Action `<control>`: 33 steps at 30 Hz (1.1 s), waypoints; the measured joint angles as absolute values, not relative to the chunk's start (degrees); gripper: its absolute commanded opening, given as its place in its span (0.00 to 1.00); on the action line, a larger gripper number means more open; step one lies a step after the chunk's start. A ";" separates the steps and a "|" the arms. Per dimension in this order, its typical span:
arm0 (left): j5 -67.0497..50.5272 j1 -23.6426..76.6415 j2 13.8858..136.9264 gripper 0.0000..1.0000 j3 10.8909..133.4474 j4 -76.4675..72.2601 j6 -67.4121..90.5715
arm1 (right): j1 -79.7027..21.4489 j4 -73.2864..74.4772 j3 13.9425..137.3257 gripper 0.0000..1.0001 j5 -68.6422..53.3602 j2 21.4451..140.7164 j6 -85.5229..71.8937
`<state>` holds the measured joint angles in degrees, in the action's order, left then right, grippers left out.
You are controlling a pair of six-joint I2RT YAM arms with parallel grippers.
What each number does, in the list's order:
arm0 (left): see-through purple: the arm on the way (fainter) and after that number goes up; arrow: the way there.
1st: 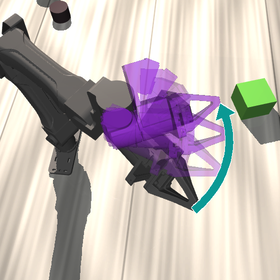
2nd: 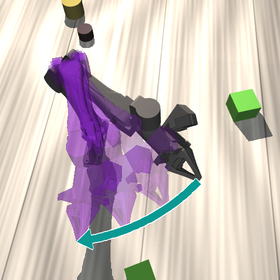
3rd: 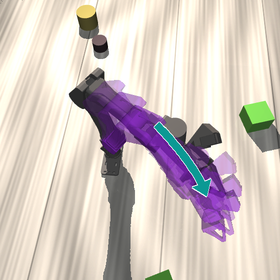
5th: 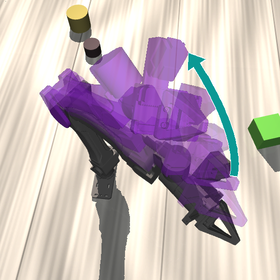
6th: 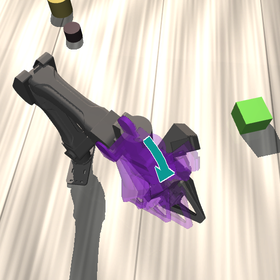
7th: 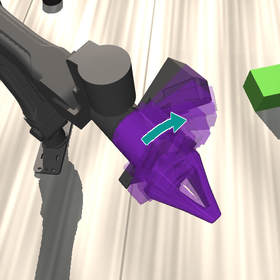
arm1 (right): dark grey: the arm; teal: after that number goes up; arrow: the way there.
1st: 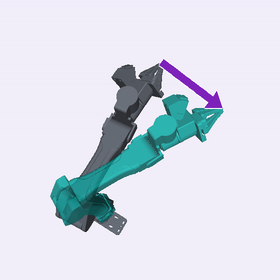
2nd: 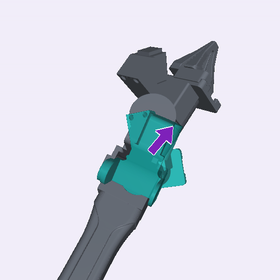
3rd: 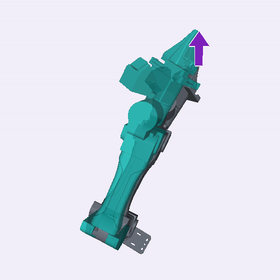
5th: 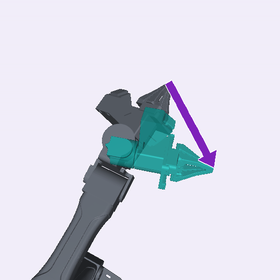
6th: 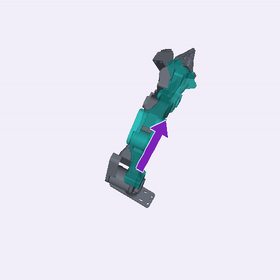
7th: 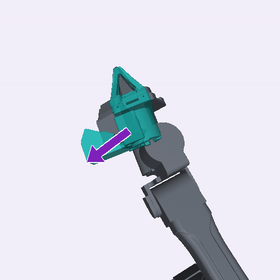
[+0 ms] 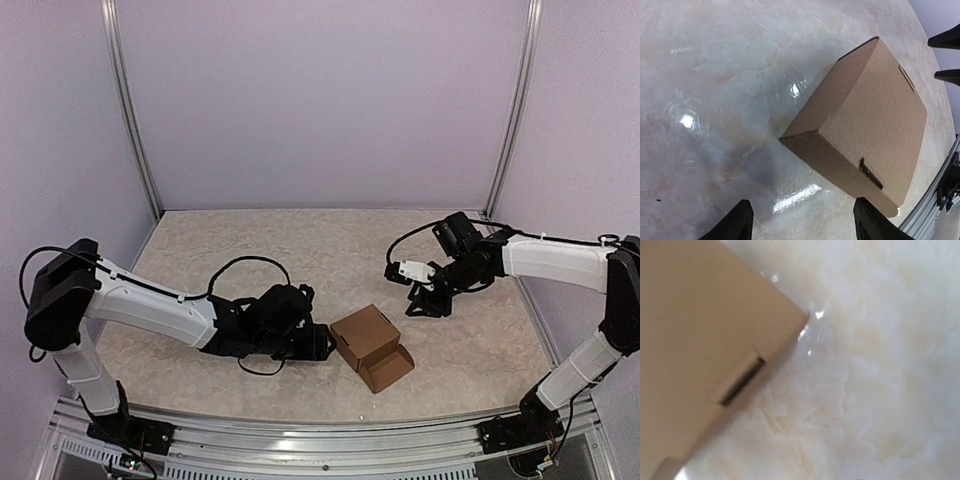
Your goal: Fold the paper box
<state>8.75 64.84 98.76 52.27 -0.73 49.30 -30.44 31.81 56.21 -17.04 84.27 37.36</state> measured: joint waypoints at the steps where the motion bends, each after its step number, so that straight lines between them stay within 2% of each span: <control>1: 8.05 64.20 99.39 0.67 52.99 -0.91 49.21 | -30.17 31.33 56.21 0.34 -17.15 85.86 37.32; 5: 5.19 61.47 102.69 0.65 57.14 -1.30 47.31 | -30.13 29.28 55.09 0.30 -16.60 90.19 38.28; 12: -1.17 55.81 110.59 0.63 67.00 -0.80 40.58 | -30.13 27.62 49.23 0.31 -14.09 89.80 43.09; 21: -11.79 49.82 124.92 0.63 87.24 -0.23 29.80 | -31.35 31.48 44.53 0.33 -20.03 80.31 45.39; 24: -14.20 49.43 127.39 0.64 90.50 -0.80 26.37 | -31.88 33.41 44.12 0.33 -21.89 78.61 45.39; 28: -12.71 49.52 127.37 0.66 90.39 -1.39 22.06 | -31.66 36.18 45.43 0.38 -22.35 76.73 44.91; 33: -4.45 50.65 116.44 0.67 76.60 -2.90 20.73 | -30.13 36.80 53.30 0.48 -22.24 78.02 42.59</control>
